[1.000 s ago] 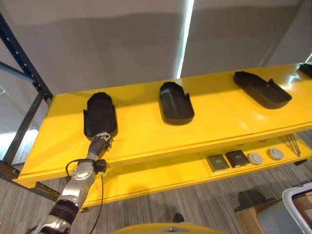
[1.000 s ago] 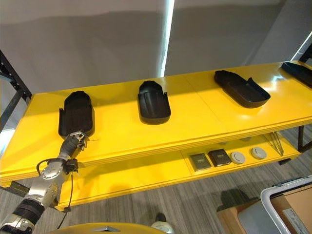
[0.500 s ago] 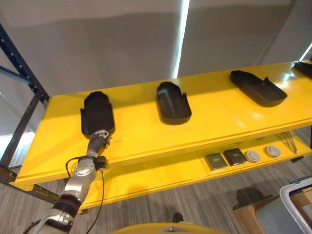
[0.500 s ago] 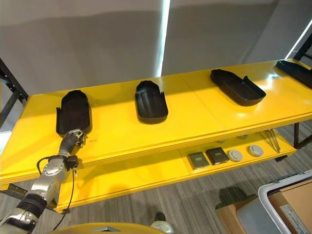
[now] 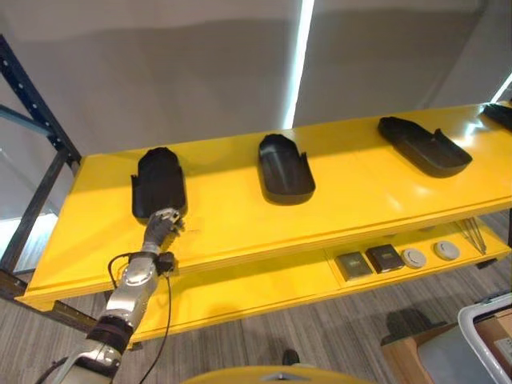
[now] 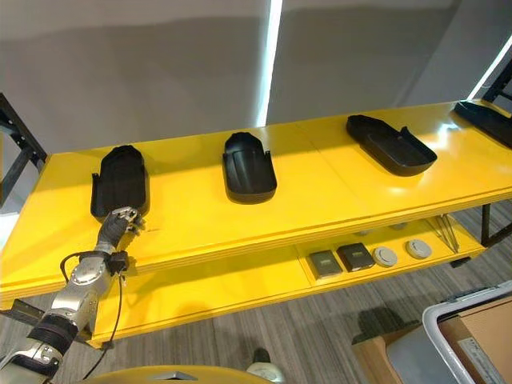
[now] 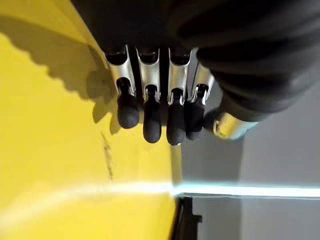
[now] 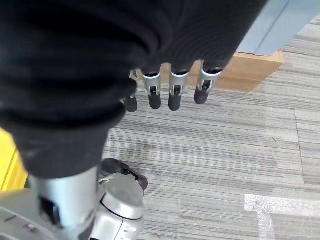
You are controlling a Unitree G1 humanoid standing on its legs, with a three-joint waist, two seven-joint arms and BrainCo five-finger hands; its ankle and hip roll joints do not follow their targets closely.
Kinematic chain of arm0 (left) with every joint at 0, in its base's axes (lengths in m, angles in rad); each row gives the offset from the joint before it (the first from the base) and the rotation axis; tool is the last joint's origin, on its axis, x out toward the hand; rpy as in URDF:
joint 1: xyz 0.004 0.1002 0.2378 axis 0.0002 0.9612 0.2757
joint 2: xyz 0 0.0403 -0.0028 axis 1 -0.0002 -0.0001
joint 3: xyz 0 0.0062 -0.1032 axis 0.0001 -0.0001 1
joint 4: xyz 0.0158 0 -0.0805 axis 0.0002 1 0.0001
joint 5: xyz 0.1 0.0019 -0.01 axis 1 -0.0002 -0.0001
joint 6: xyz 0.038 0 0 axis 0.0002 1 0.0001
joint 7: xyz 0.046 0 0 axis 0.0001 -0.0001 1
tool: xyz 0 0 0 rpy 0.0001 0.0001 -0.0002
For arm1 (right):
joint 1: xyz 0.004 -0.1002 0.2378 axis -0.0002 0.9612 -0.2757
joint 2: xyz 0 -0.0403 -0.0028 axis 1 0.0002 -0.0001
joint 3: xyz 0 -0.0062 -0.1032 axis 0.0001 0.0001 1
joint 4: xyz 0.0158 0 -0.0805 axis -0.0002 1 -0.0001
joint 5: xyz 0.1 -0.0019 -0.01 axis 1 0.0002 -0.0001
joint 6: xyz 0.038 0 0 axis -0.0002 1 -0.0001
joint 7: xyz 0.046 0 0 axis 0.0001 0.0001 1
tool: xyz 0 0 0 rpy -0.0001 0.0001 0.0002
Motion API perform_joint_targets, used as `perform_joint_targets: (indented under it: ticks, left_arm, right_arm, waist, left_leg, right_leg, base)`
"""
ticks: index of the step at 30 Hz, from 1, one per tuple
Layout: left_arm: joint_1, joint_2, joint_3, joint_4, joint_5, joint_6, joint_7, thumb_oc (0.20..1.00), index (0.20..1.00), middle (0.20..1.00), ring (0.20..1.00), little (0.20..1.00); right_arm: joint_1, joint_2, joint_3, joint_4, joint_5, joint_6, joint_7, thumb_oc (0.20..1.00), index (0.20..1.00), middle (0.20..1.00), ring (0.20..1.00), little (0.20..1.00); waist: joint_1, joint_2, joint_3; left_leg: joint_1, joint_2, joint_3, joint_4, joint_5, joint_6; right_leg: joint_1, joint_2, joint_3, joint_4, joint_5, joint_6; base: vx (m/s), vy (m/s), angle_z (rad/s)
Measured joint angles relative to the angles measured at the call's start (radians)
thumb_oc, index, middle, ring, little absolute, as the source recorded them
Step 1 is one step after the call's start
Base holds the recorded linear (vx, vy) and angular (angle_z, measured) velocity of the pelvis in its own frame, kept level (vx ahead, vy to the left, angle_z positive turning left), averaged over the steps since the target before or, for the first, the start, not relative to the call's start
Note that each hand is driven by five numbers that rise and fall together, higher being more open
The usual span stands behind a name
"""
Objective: Move parts from the plastic box to the shelf.
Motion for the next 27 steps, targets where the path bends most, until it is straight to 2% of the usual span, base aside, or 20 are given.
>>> perform_joint_targets:
  ticks: [4,7,8,9,11,14,18,20,25,27]
  left_arm:
    - [0.062,0.022,0.006,-0.252,-0.040,0.013,-0.088,1.000,1.000,1.000,1.000,1.000]
    - [0.101,0.033,0.029,-0.390,-0.110,0.009,-0.166,1.000,1.000,1.000,1.000,1.000]
    - [0.123,0.042,0.039,-0.412,-0.138,0.008,-0.224,1.000,1.000,1.000,1.000,1.000]
    - [0.132,0.042,0.041,-0.413,-0.143,0.010,-0.241,1.000,1.000,1.000,1.000,1.000]
    - [0.162,0.070,0.020,-0.439,-0.142,0.012,-0.362,1.000,1.000,1.000,1.000,1.000]
    - [0.179,0.104,-0.012,-0.438,-0.112,0.024,-0.461,1.000,1.000,1.000,1.000,1.000]
    - [0.199,0.163,-0.072,-0.425,0.026,0.024,-0.517,1.000,1.000,1.000,1.000,1.000]
    - [0.197,0.213,-0.158,-0.423,0.115,0.011,-0.562,1.000,1.000,1.000,1.000,1.000]
    - [0.136,0.195,-0.307,-0.416,0.166,0.016,-0.597,1.000,1.000,1.000,1.000,1.000]
    - [0.100,0.156,-0.346,-0.365,0.168,0.050,-0.589,1.000,1.000,1.000,1.000,1.000]
  right_arm:
    - [-0.009,0.001,-0.010,0.002,0.000,-0.002,-0.001,1.000,1.000,1.000,1.000,1.000]
    - [-0.009,0.003,-0.012,0.019,0.001,-0.007,-0.002,1.000,1.000,1.000,1.000,1.000]
    - [-0.009,0.003,-0.013,0.021,0.001,-0.018,-0.003,1.000,1.000,1.000,1.000,1.000]
    - [-0.013,0.003,-0.014,0.020,0.001,-0.019,-0.003,1.000,1.000,1.000,1.000,1.000]
    - [-0.028,0.003,-0.022,0.027,0.002,-0.019,-0.003,1.000,1.000,1.000,1.000,1.000]
    - [-0.046,0.002,-0.023,0.031,0.003,-0.020,-0.002,1.000,1.000,1.000,1.000,1.000]
    - [-0.053,0.001,-0.020,0.032,0.003,-0.019,-0.001,1.000,1.000,1.000,1.000,1.000]
    - [-0.071,0.000,0.010,0.058,0.003,-0.018,0.001,1.000,1.000,1.000,1.000,1.000]
    - [-0.083,0.000,0.047,0.060,0.004,-0.018,0.006,1.000,1.000,1.000,1.000,1.000]
    - [-0.093,0.001,0.059,0.060,0.007,-0.015,0.008,1.000,1.000,1.000,1.000,1.000]
  waist:
    - [0.021,-0.013,0.008]
    - [0.047,0.002,0.011]
    - [0.054,0.014,0.013]
    - [0.061,0.018,0.013]
    - [0.074,0.026,0.012]
    - [0.085,0.028,0.011]
    - [0.087,0.030,0.009]
    - [0.086,0.030,0.002]
    - [0.070,0.029,-0.020]
    - [0.061,0.030,-0.032]
  left_leg:
    - [0.000,0.000,-0.004,0.000,-0.001,0.001]
    - [0.002,-0.002,-0.024,0.004,0.001,0.000]
    - [0.001,0.000,-0.028,0.000,-0.001,0.001]
    - [0.001,-0.001,-0.033,0.001,-0.001,0.002]
    - [-0.001,-0.001,-0.035,0.000,-0.002,0.002]
    - [-0.007,-0.002,-0.051,0.000,0.000,0.001]
    - [-0.009,-0.003,-0.053,0.000,0.001,0.002]
    - [-0.009,-0.004,-0.054,0.000,0.001,0.002]
    - [-0.010,-0.006,-0.053,0.000,0.001,0.002]
    - [-0.010,-0.006,-0.053,0.000,0.001,0.002]
  right_leg:
    - [0.003,-0.001,-0.004,0.000,0.001,0.000]
    - [0.014,-0.002,-0.015,0.000,0.003,0.000]
    - [0.020,-0.005,-0.030,0.000,-0.002,0.001]
    - [0.023,-0.003,-0.030,0.000,-0.002,0.001]
    - [0.023,-0.006,-0.034,0.000,-0.005,0.006]
    - [0.023,-0.008,-0.040,0.000,-0.006,0.007]
    - [0.025,-0.010,-0.047,0.000,-0.006,0.007]
    - [0.025,-0.011,-0.050,0.000,-0.005,0.006]
    - [0.025,-0.012,-0.051,0.000,-0.004,0.005]
    - [0.024,-0.012,-0.048,0.000,-0.006,0.008]
  base:
    - [-0.02,0.007,0.02]
    - [-0.10,-0.010,0.17]
    - [-0.07,0.003,0.20]
    - [-0.13,-0.013,0.14]
    - [-0.05,0.013,0.06]
    - [-0.05,0.017,0.08]
    - [-0.03,0.017,0.04]
    - [-0.03,0.021,0.02]
    - [0.00,0.000,0.00]
    - [0.00,0.000,0.00]
